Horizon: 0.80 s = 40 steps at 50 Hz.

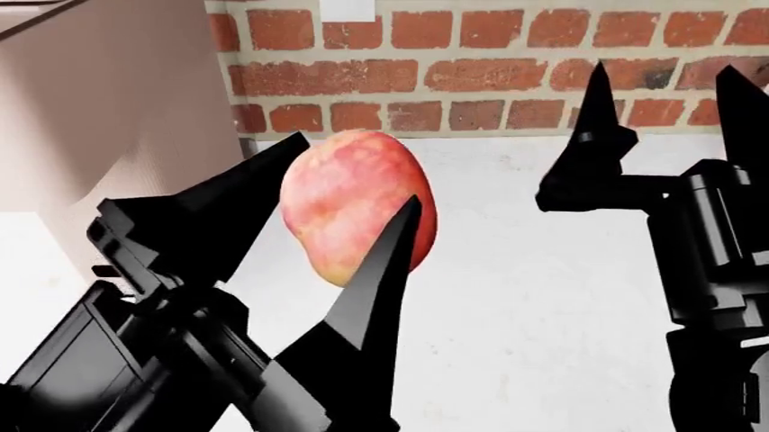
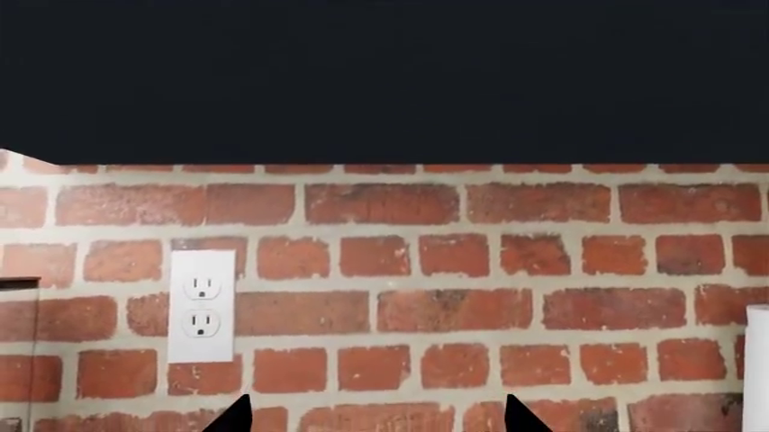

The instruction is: Pick the peach, banana from the counter and place them in the cabinet. Then close the cabinet.

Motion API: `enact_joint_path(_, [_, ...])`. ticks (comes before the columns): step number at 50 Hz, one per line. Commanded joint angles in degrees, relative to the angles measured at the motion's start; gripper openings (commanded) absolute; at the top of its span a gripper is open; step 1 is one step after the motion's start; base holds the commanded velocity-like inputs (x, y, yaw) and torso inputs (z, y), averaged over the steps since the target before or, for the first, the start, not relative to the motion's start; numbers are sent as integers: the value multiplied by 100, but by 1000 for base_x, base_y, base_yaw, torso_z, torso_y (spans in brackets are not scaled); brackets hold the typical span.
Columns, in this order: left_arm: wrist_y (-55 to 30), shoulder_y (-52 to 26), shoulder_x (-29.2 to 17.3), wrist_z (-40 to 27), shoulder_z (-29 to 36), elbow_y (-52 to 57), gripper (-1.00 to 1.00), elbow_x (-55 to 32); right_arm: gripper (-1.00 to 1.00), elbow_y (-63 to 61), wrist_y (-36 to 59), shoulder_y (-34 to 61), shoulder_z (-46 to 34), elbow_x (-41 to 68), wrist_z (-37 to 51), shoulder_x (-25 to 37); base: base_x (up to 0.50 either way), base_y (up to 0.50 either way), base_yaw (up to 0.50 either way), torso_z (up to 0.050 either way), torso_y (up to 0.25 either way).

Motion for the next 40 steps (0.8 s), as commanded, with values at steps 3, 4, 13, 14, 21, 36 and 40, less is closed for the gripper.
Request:
enact_joint_path(3, [3352, -5432, 1204, -2525, 6422, 28, -100, 1343, 100, -116, -14, -71, 4, -69, -43, 119, 0, 0, 0, 0, 3])
enact_joint_path(4, [3440, -5590, 1258, -2568, 6498, 24, -100, 1312, 100, -127, -13, -61, 13, -61, -50, 132, 0, 0, 0, 0, 0])
enact_joint_path(13, [2863, -5763, 454, -1381, 5341, -277, -100, -58, 100, -238, -46, -62, 47, -78, -101, 280, 0, 0, 0, 0, 0])
enact_joint_path(14, [2739, -5760, 376, -1267, 5134, -301, -100, -220, 100, -215, -59, -82, 45, -91, -101, 262, 0, 0, 0, 0, 0])
enact_joint_path(21, [2013, -5738, 80, -819, 3924, -550, -100, -1114, 100, -163, -145, -172, 45, -164, -115, 237, 0, 0, 0, 0, 0])
enact_joint_path(36, [950, -5628, 83, -948, 3137, -712, -100, -1689, 100, -126, -270, -317, 48, -254, -183, 216, 0, 0, 0, 0, 0])
enact_joint_path(40, [778, -5603, 68, -871, 3022, -705, -100, -1701, 100, -102, -288, -330, 59, -247, -210, 196, 0, 0, 0, 0, 0])
